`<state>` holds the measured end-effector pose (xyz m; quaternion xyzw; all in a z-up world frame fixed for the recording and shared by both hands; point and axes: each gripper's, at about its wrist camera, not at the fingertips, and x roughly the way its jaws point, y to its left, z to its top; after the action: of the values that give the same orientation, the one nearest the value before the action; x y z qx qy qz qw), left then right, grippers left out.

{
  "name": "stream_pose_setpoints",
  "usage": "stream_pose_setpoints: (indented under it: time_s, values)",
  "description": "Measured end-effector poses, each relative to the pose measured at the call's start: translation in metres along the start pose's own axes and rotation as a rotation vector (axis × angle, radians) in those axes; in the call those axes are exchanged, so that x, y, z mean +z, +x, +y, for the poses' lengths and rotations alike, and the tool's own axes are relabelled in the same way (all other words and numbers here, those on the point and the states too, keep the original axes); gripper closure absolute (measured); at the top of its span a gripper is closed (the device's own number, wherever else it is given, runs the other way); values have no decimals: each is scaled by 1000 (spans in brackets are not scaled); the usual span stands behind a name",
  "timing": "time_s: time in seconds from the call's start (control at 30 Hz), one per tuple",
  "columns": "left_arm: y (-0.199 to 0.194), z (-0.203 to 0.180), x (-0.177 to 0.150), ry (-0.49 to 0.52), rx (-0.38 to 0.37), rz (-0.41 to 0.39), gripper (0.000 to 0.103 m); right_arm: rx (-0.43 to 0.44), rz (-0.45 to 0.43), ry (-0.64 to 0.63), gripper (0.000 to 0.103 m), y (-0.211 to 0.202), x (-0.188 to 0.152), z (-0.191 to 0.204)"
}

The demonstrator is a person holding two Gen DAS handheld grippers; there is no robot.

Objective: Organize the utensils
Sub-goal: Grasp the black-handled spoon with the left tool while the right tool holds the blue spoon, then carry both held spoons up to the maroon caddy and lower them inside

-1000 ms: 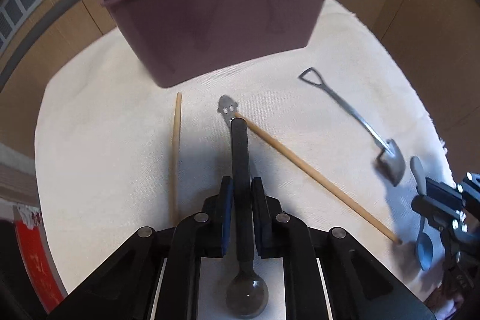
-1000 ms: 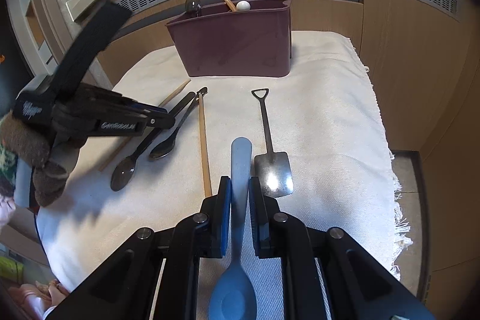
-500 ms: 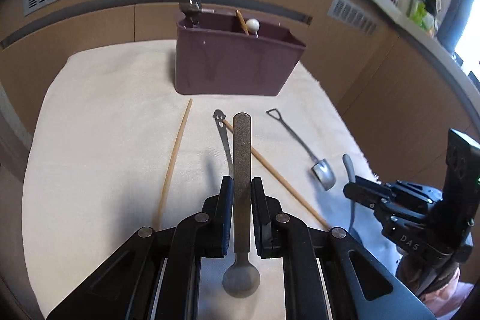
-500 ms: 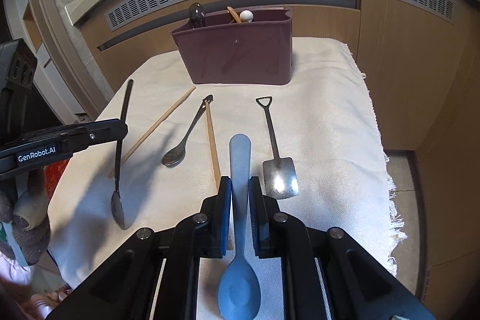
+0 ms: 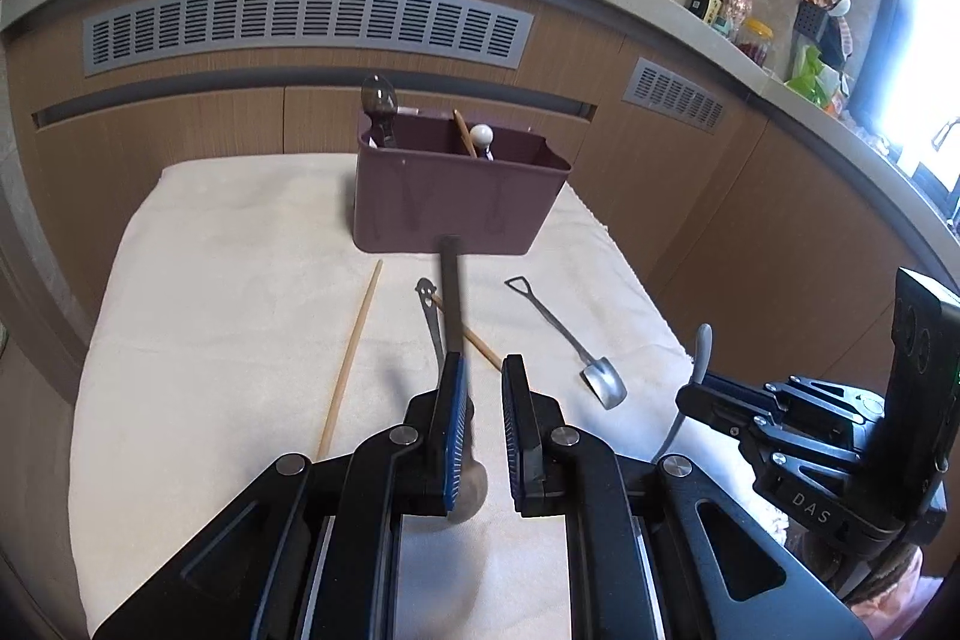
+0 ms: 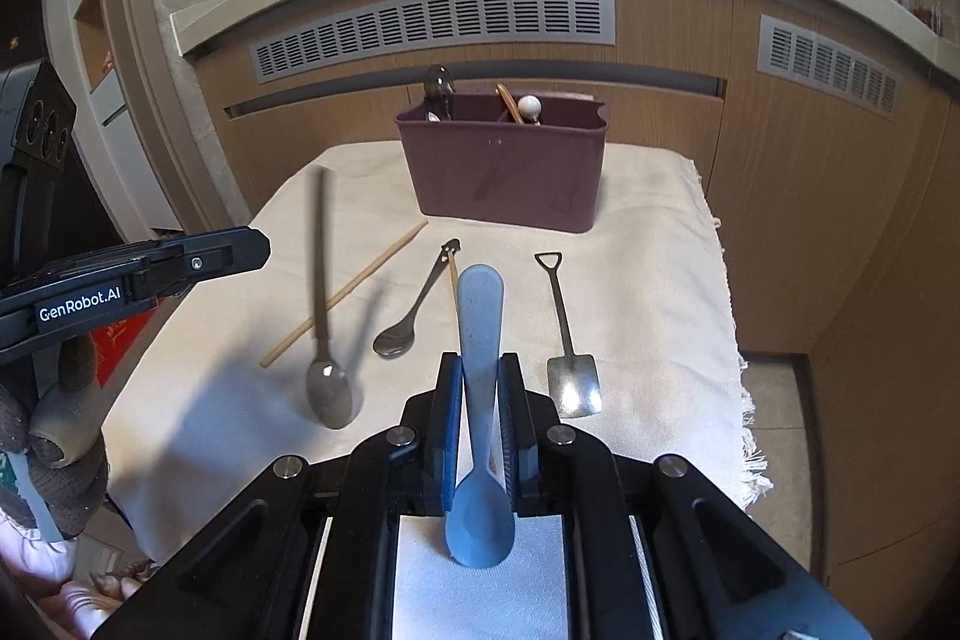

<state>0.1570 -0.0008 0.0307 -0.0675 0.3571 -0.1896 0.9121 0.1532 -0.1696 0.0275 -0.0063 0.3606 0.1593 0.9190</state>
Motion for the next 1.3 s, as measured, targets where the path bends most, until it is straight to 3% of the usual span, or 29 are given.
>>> stream_pose_setpoints:
  time_s: [0.17,0.37,0.57,0.6,0.73,0.87,0.93,0.97,1.0,1.13,1.3]
  values:
    - [1,-2,2,17,25,7,91,-8,-9,-13,92,-5,-1,4]
    - [58,30,2,-49,103,207,87,-19,-1,-4,92,-3,-4,-2]
    - [127,45,16,-105,105,391,69,-12,-1,-4,91,3,-3,-5]
    - [139,47,21,-106,127,418,65,-11,-1,-6,91,3,-3,-6]
    - [182,49,37,-54,267,492,65,-5,-4,-7,91,4,-4,-9]
    - [194,39,42,-12,273,463,67,-1,-6,0,91,6,-4,-11]
    - [192,36,38,5,259,422,77,0,-7,7,91,7,-4,-12]
    - [189,36,36,-1,251,407,87,0,-6,8,91,7,-3,-12]
    - [184,38,33,-18,234,392,89,-1,-6,8,91,6,-3,-12]
    - [138,38,16,-58,165,259,90,-7,-13,11,91,4,-3,-11]
    - [64,21,-7,-22,127,70,90,-20,-22,21,92,-1,-1,-9]
